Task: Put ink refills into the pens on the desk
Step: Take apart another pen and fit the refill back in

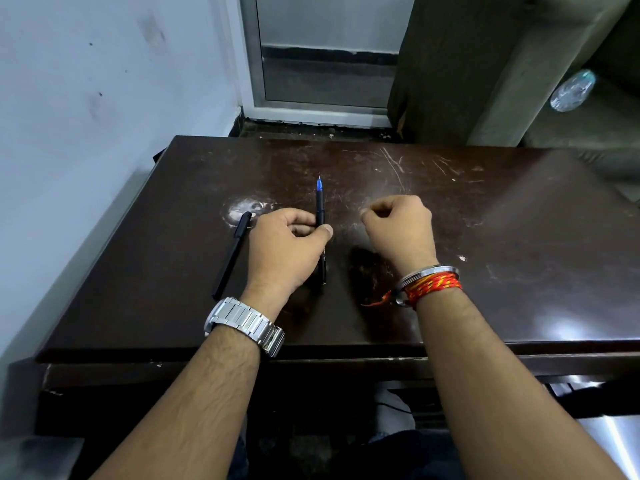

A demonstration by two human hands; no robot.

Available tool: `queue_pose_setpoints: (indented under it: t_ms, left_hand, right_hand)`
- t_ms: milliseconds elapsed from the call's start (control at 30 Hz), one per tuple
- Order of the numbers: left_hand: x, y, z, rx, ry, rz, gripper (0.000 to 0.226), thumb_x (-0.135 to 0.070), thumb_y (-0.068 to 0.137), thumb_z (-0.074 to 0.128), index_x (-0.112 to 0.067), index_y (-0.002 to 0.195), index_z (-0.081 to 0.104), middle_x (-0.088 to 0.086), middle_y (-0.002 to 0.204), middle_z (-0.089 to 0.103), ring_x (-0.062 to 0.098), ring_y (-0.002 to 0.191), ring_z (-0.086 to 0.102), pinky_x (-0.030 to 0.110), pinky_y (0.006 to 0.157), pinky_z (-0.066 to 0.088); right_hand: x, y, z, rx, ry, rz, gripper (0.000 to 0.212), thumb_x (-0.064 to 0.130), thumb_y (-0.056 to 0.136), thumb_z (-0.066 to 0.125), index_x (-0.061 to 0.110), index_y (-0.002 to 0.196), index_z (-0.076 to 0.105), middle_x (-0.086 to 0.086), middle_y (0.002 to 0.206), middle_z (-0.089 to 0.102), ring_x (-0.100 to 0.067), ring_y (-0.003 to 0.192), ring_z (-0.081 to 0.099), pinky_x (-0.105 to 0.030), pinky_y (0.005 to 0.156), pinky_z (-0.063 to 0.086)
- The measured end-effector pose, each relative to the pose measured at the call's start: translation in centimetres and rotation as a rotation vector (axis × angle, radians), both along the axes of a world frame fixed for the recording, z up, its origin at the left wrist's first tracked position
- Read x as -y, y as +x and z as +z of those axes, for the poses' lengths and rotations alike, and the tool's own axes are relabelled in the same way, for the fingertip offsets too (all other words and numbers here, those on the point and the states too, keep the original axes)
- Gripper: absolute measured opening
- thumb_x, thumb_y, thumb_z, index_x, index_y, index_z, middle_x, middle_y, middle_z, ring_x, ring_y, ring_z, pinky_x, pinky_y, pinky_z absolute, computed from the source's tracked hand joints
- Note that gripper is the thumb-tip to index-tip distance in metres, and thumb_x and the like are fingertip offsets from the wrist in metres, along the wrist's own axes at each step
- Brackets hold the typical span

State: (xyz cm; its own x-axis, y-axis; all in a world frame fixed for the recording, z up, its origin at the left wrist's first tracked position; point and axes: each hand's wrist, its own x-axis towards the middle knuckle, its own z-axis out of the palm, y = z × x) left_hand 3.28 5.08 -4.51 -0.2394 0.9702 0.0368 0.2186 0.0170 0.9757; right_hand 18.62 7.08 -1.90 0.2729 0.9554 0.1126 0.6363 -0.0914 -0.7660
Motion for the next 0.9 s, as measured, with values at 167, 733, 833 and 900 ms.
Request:
queue_pose_setpoints:
  t_ms: [167, 733, 833, 900]
  left_hand:
    - [0.1, -0.2, 0.1, -0.011, -0.018, 0.022, 0.009, -0.023, 0.076, 0.083, -0.024, 0.078, 0.073, -0.007, 0.064, 0.074, 0.013, 0.064, 0.074, 0.046, 0.067, 0.064]
    - [0.3, -0.2, 0.4, -0.056, 0.004, 0.069, 0.014, -0.024, 0.079, 0.082, -0.029, 0.075, 0.070, -0.013, 0.064, 0.073, 0.005, 0.062, 0.072, 0.040, 0.066, 0.064]
    - [0.3, -0.4, 0.4, -0.066, 0.002, 0.091, 0.013, -0.024, 0.079, 0.082, -0.029, 0.077, 0.070, -0.010, 0.065, 0.073, 0.004, 0.061, 0.072, 0.038, 0.064, 0.064]
    - [0.2, -0.5, 0.4, -0.079, -0.001, 0.104, 0.012, -0.024, 0.079, 0.081, -0.029, 0.078, 0.071, -0.009, 0.067, 0.074, 0.005, 0.061, 0.072, 0.038, 0.064, 0.064]
  right_hand:
    - [0.1, 0.2, -0.8, 0.261, -0.109, -0.020, 0.018, 0.011, 0.084, 0.064, 0.002, 0.100, 0.068, -0.020, 0.105, 0.066, -0.034, 0.102, 0.062, -0.033, 0.083, 0.050]
    - [0.1, 0.1, -1.1, 0.343, -0.200, -0.052, 0.015, 0.003, 0.086, 0.059, 0.009, 0.080, 0.046, -0.015, 0.091, 0.045, -0.039, 0.086, 0.054, -0.037, 0.072, 0.044]
    - [-0.3, 0.1, -1.3, 0.348, -0.186, -0.032, 0.005, 0.002, 0.086, 0.058, 0.006, 0.085, 0.057, -0.013, 0.088, 0.045, -0.035, 0.077, 0.050, -0.036, 0.069, 0.046]
    - [-0.5, 0.2, -1.5, 0.345, -0.173, -0.033, 0.010, 0.002, 0.087, 0.058, 0.002, 0.095, 0.064, -0.013, 0.087, 0.046, -0.033, 0.076, 0.051, -0.036, 0.068, 0.047]
